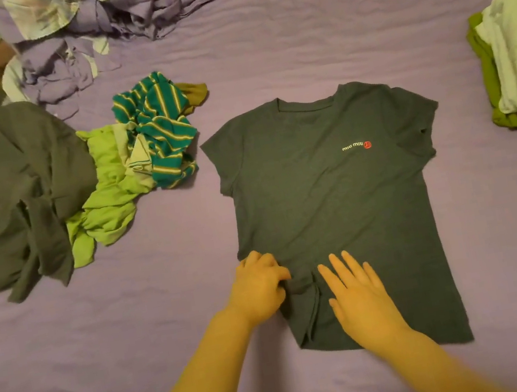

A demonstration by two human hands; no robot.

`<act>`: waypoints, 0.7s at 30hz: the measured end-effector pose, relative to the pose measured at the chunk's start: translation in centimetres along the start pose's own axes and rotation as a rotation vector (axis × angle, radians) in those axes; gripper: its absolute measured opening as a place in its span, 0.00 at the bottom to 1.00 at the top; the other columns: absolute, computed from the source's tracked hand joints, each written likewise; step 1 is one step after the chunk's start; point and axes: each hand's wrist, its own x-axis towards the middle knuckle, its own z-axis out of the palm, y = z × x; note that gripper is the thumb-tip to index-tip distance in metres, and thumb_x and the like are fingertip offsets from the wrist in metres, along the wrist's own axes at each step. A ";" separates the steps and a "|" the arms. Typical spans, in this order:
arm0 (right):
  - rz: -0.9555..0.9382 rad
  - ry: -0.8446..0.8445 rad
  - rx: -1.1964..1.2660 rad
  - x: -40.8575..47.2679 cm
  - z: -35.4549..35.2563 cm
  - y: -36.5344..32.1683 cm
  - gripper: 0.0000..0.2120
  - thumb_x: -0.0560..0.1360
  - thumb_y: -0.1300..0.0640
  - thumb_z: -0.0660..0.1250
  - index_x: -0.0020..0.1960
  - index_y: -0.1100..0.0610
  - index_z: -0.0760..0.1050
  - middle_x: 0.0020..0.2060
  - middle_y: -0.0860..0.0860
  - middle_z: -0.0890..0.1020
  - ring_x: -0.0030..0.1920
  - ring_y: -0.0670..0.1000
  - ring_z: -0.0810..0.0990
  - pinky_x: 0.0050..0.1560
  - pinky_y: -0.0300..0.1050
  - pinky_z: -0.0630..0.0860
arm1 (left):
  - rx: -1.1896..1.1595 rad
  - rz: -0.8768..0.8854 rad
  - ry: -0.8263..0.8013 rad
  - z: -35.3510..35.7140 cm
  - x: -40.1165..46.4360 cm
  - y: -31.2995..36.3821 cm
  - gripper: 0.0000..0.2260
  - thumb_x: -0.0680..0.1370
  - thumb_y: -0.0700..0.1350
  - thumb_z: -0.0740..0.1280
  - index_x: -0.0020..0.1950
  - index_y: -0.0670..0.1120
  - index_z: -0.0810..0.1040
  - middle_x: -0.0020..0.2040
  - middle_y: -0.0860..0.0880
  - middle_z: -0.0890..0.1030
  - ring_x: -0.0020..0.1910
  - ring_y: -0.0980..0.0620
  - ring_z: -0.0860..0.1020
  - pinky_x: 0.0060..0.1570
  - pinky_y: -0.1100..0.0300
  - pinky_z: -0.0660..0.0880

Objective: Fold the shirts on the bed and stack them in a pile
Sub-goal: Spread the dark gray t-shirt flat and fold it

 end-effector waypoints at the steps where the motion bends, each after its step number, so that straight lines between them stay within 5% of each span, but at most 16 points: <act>1: -0.028 0.001 0.000 0.0 -0.1 -0.3 0.38 0.52 0.54 0.82 0.60 0.56 0.78 0.59 0.57 0.79 0.61 0.62 0.77 0.53 0.61 0.77 | -0.059 0.024 -0.020 -0.3 -0.4 -0.7 0.13 0.75 0.43 0.63 0.58 0.52 0.79 0.58 0.52 0.74 0.59 0.48 0.67 0.53 0.62 0.60; 4: -0.215 -0.029 -0.047 0.1 0.6 -1.1 0.34 0.54 0.52 0.78 0.60 0.52 0.79 0.61 0.55 0.78 0.66 0.61 0.69 0.63 0.61 0.66 | -0.161 0.066 -0.202 -0.9 -1.8 -3.2 0.15 0.70 0.35 0.64 0.49 0.50 0.84 0.57 0.53 0.79 0.59 0.49 0.71 0.59 0.61 0.66; 8: -0.312 -0.092 -0.065 0.8 0.6 -3.5 0.23 0.65 0.48 0.56 0.56 0.46 0.81 0.62 0.53 0.78 0.68 0.58 0.63 0.66 0.59 0.52 | -0.191 -0.023 -0.414 -1.2 -2.7 -5.8 0.19 0.70 0.30 0.60 0.46 0.47 0.85 0.58 0.49 0.80 0.56 0.46 0.76 0.60 0.57 0.71; 13: -0.434 -0.160 -0.129 1.5 2.1 -5.7 0.23 0.77 0.39 0.49 0.62 0.44 0.76 0.66 0.51 0.74 0.70 0.60 0.61 0.62 0.67 0.55 | -0.377 -0.175 -0.094 -1.6 -1.2 -6.4 0.17 0.77 0.32 0.57 0.60 0.44 0.79 0.63 0.44 0.75 0.61 0.46 0.73 0.60 0.60 0.67; 16: -0.235 -0.139 -0.110 2.9 2.4 -5.9 0.29 0.81 0.41 0.39 0.67 0.48 0.72 0.69 0.54 0.71 0.71 0.61 0.60 0.64 0.67 0.57 | -0.520 -0.247 0.071 -1.0 0.1 -6.3 0.18 0.77 0.34 0.59 0.67 0.43 0.73 0.65 0.42 0.72 0.63 0.45 0.71 0.63 0.61 0.64; 18: -0.089 -0.115 -0.076 3.6 2.3 -5.7 0.29 0.79 0.40 0.42 0.70 0.52 0.68 0.70 0.58 0.69 0.72 0.63 0.59 0.64 0.68 0.58 | -0.626 -0.323 0.135 -0.7 1.0 -6.2 0.21 0.78 0.36 0.60 0.71 0.43 0.66 0.68 0.42 0.68 0.66 0.45 0.69 0.64 0.60 0.63; 21: -0.371 -0.158 -0.159 4.3 2.4 -5.5 0.31 0.74 0.37 0.50 0.72 0.51 0.65 0.72 0.59 0.65 0.73 0.63 0.56 0.64 0.71 0.57 | -0.974 -0.522 0.242 -0.8 2.9 -6.5 0.25 0.80 0.42 0.62 0.75 0.42 0.58 0.67 0.44 0.71 0.68 0.45 0.69 0.67 0.53 0.66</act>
